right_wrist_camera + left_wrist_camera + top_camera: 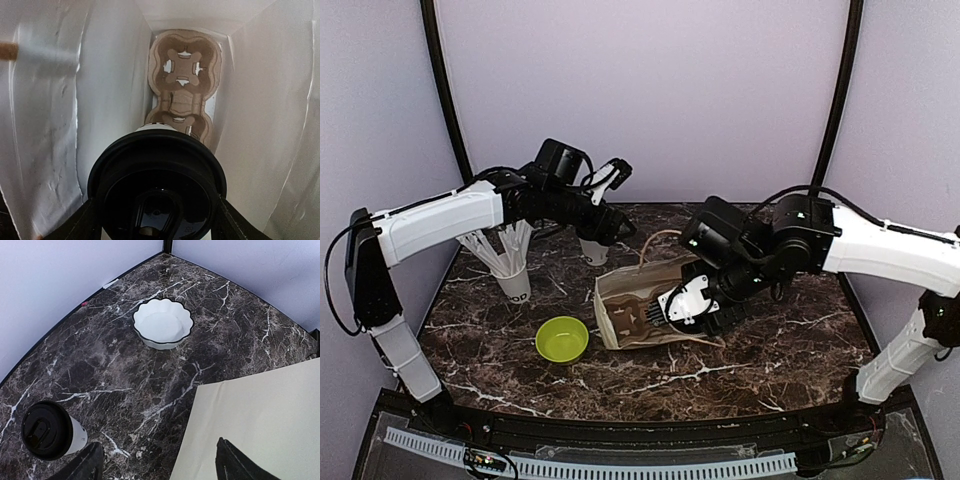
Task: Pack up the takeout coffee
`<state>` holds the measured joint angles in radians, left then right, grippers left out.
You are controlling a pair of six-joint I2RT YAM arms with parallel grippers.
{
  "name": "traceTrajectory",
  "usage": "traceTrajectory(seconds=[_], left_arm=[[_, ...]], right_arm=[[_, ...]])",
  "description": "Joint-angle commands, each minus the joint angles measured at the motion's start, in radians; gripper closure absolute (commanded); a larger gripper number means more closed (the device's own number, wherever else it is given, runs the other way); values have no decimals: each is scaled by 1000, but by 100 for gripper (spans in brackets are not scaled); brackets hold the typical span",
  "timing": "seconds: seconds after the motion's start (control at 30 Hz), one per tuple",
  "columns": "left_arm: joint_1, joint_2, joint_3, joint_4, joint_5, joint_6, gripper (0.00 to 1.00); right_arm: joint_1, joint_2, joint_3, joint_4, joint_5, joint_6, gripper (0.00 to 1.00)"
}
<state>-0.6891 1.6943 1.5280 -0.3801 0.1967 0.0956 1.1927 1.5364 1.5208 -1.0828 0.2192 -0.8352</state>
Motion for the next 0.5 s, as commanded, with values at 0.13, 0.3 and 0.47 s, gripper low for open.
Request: traceTrajectory(seconds=[0.13,0.3,0.47], left_arm=[[-1,57,-15,60,160,2,21],[-3,65,-33,78,209,-11,22],[-3,63,-72,98,193,-7,23]], right_arm=[[26,-139,-207,269,152,-36,48],[54,-224,-318,371,162,-113,47],[76,-260,-396,423,173,-133,47]])
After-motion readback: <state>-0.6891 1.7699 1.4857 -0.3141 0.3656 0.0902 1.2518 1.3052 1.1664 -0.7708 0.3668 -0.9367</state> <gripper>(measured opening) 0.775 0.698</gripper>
